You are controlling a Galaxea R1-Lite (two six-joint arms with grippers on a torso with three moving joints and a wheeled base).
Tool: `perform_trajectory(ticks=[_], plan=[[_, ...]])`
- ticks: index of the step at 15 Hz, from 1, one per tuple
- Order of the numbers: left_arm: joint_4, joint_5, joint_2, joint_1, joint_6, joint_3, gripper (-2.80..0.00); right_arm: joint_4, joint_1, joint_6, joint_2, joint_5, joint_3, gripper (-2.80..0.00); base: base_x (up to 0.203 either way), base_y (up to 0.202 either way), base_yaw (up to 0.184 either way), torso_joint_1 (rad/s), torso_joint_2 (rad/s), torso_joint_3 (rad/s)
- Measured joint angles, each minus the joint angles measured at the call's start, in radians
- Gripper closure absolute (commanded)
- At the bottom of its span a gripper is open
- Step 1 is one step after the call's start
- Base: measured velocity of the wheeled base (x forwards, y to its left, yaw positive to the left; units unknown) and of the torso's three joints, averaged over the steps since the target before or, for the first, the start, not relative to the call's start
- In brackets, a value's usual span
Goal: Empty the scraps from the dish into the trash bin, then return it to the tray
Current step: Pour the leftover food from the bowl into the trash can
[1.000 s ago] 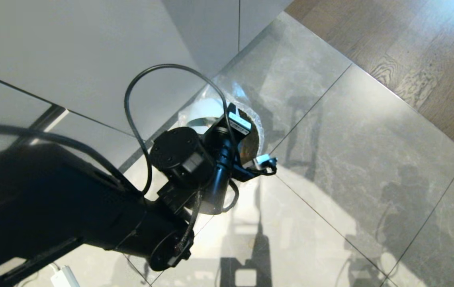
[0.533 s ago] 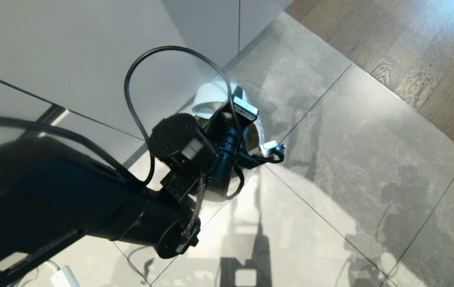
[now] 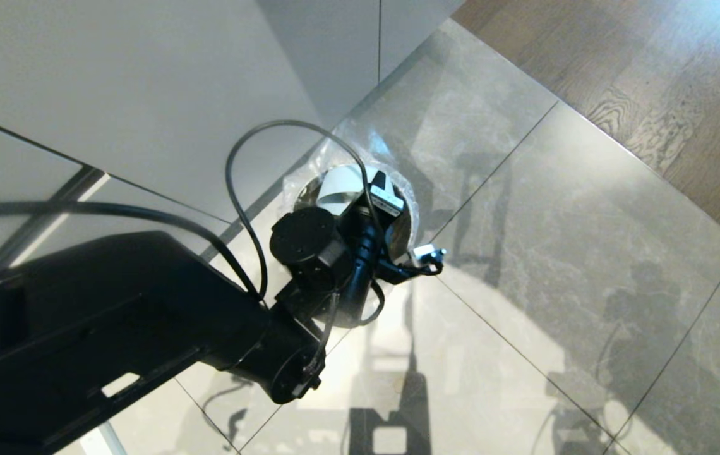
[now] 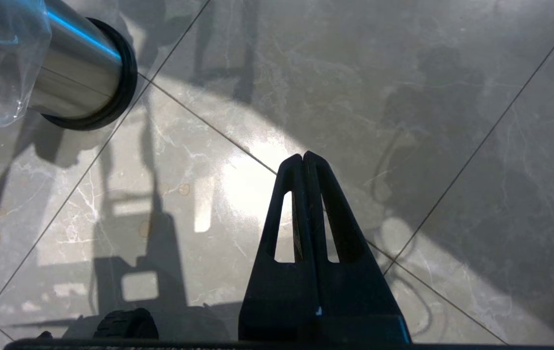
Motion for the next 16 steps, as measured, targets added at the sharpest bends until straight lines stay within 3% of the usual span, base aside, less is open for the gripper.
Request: perform_trajectory(ticks=[2,6,10,13,16], plan=[[0.000,-0.028,-0.006,0.020,0.009,-0.013,0.00,0.000,0.000,0.000,0.000,0.000,0.000,0.00,0.000,0.000,0.000,0.000,0.00,0.000],[-0.002,-0.065,-0.096,0.036,0.084,0.005,0.00,0.000,0.000,0.000,0.000,0.000,0.000,0.00,0.000,0.000,0.000,0.000,0.00,0.000],[-0.001,-0.067,-0.191,0.006,0.126,0.052,0.00,0.000,0.000,0.000,0.000,0.000,0.000,0.00,0.000,0.000,0.000,0.000,0.00,0.000],[-0.001,-0.065,-0.242,-0.034,0.230,0.055,0.00,0.000,0.000,0.000,0.000,0.000,0.000,0.00,0.000,0.000,0.000,0.000,0.00,0.000],[-0.001,-0.053,-0.268,-0.039,0.249,0.026,0.00,0.000,0.000,0.000,0.000,0.000,0.000,0.00,0.000,0.000,0.000,0.000,0.00,0.000]])
